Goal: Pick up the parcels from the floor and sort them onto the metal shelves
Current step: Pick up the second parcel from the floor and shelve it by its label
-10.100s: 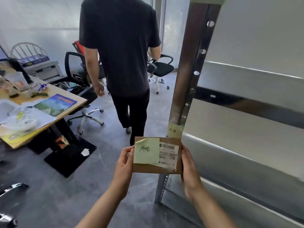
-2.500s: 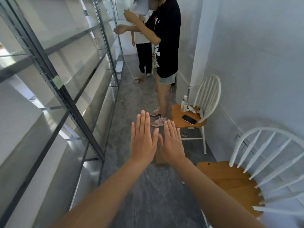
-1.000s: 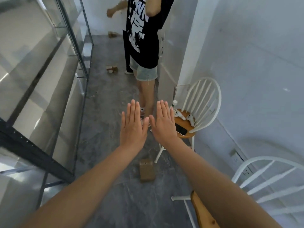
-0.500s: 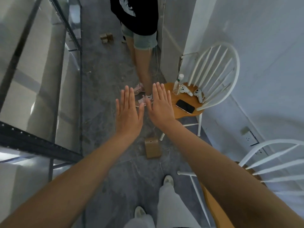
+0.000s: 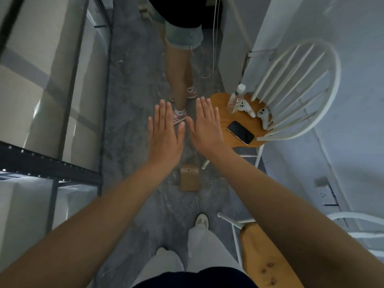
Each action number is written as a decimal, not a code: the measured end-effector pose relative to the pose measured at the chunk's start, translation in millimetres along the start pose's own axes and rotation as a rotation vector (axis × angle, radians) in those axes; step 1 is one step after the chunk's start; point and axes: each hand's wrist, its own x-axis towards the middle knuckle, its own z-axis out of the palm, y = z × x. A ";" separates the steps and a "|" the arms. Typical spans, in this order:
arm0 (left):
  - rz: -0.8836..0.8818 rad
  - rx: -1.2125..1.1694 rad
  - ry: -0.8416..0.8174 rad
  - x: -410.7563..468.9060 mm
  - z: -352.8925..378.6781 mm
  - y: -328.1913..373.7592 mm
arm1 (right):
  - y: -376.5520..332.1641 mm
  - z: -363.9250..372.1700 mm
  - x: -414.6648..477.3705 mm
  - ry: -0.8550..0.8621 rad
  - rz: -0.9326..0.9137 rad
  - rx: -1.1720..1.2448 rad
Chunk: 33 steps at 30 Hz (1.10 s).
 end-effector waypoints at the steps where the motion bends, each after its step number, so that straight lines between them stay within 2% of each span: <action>1: -0.009 0.002 0.000 3.8 3.8 -0.2 | 1.9 1.2 5.6 -0.013 -0.006 0.003; 6: -0.043 -0.015 -0.003 20.8 31.5 -10.3 | 12.7 25.4 28.8 -0.033 -0.020 0.044; 14: -0.119 -0.091 -0.208 -6.1 110.6 -44.9 | 50.8 123.4 19.6 -0.197 0.110 0.110; 21: -0.165 -0.122 -0.330 -1.1 210.5 -118.6 | 96.5 232.3 45.2 -0.257 0.158 0.041; 30: -0.389 -0.122 -0.471 -11.3 357.7 -240.2 | 175.3 407.7 65.1 -0.362 0.303 0.017; 33: -0.341 -0.054 -0.559 -20.4 410.1 -279.9 | 208.0 469.9 71.9 -0.430 0.346 0.013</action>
